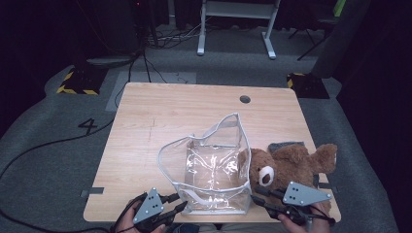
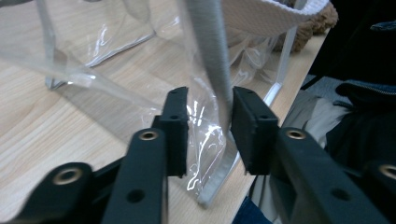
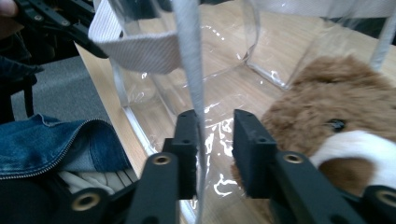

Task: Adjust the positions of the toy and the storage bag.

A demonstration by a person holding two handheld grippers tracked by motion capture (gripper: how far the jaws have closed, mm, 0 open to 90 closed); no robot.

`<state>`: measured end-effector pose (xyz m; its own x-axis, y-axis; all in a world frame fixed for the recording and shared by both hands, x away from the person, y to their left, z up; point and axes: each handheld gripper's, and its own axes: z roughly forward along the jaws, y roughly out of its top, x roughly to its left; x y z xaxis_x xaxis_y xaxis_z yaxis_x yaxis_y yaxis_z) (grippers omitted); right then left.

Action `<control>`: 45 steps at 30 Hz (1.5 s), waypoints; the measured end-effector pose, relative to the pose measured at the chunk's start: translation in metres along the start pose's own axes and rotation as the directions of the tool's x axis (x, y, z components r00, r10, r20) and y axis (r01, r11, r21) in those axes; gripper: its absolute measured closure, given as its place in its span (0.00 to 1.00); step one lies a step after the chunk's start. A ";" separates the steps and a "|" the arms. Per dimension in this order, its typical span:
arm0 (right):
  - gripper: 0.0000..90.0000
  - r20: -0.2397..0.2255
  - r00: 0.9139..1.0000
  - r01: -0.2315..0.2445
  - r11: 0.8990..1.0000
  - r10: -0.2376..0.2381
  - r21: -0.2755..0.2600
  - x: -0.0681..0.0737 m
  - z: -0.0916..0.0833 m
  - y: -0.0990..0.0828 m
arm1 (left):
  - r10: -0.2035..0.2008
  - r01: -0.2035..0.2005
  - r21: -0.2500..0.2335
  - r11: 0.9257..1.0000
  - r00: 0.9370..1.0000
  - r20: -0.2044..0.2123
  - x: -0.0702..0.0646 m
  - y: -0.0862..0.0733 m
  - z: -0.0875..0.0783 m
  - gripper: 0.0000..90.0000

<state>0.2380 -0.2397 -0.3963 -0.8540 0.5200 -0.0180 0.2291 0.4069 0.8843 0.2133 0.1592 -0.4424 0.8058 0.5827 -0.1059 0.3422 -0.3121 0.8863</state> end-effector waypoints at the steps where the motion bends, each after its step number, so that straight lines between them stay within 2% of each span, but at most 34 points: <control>1: 0.75 0.012 1.000 0.000 1.000 0.000 -0.011 -0.002 -0.003 0.001 | -0.012 0.012 -0.003 1.000 1.000 0.001 0.001 0.000 -0.002 0.72; 6: 0.67 0.082 0.997 0.009 1.000 -0.009 -0.010 -0.017 -0.021 0.005 | -0.038 0.038 -0.013 0.999 0.999 0.005 0.007 -0.001 -0.006 0.67; 9: 0.65 0.127 0.991 0.030 1.000 -0.030 0.001 -0.028 -0.031 0.006 | -0.043 0.044 -0.017 0.999 0.999 0.012 0.010 -0.002 -0.007 0.65; 14: 0.60 0.181 0.983 0.034 0.999 -0.039 0.027 -0.045 -0.042 0.004 | -0.071 0.072 -0.030 0.997 0.997 0.035 0.016 -0.003 -0.012 0.63; 17: 0.58 0.211 0.976 0.038 0.998 -0.046 0.040 -0.053 -0.046 0.001 | -0.075 0.074 -0.055 0.996 0.997 -0.014 0.022 -0.005 -0.019 0.64; 18: 0.57 0.220 0.974 0.044 0.998 -0.053 0.046 -0.055 -0.046 0.000 | -0.087 0.086 -0.062 0.994 0.996 -0.024 0.025 -0.005 -0.021 0.64; 19: 0.56 0.233 0.971 0.046 0.997 -0.058 0.055 -0.057 -0.047 -0.001 | -0.098 0.095 -0.065 0.993 0.995 -0.037 0.027 -0.005 -0.021 0.64; 21: 0.54 0.251 0.965 0.064 0.995 -0.082 0.077 -0.062 -0.046 -0.002 | -0.088 0.084 -0.051 0.995 0.994 -0.069 0.033 -0.006 -0.019 0.63; 25: 0.52 0.233 0.968 0.063 0.990 -0.090 0.123 -0.069 -0.036 -0.004 | -0.071 0.069 -0.017 0.997 0.990 -0.119 0.042 -0.011 -0.009 0.60; 29: 0.50 0.212 0.972 0.070 0.984 -0.105 0.163 -0.073 -0.022 -0.007 | -0.085 0.085 -0.006 0.996 0.987 -0.136 0.050 -0.016 -0.006 0.60; 34: 0.43 0.199 0.971 0.092 0.974 -0.134 0.209 -0.076 -0.009 -0.011 | -0.107 0.106 -0.012 0.994 0.985 -0.138 0.053 -0.020 -0.005 0.59; 38: 0.37 0.198 0.973 0.071 0.970 -0.118 0.233 -0.084 -0.003 -0.019 | -0.105 0.105 -0.004 0.994 0.985 -0.136 0.052 -0.021 -0.004 0.59; 39: 0.37 0.193 0.974 0.071 0.967 -0.120 0.246 -0.086 -0.002 -0.021 | -0.105 0.105 -0.006 0.994 0.985 -0.136 0.052 -0.021 -0.003 0.59; 43: 0.37 0.179 0.975 0.086 0.968 -0.131 0.237 -0.090 0.002 -0.027 | -0.112 0.113 -0.003 0.994 0.985 -0.132 0.053 -0.022 -0.002 0.59; 45: 0.37 0.171 0.974 0.101 0.963 -0.147 0.248 -0.091 0.004 -0.028 | -0.107 0.107 -0.004 0.994 0.985 -0.138 0.053 -0.022 -0.001 0.59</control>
<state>0.3112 -0.2953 -0.4214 -0.7858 0.5753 -0.2269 0.2500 0.6311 0.7343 0.2478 0.1975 -0.4668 0.6903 0.7104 -0.1370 0.4251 -0.2450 0.8714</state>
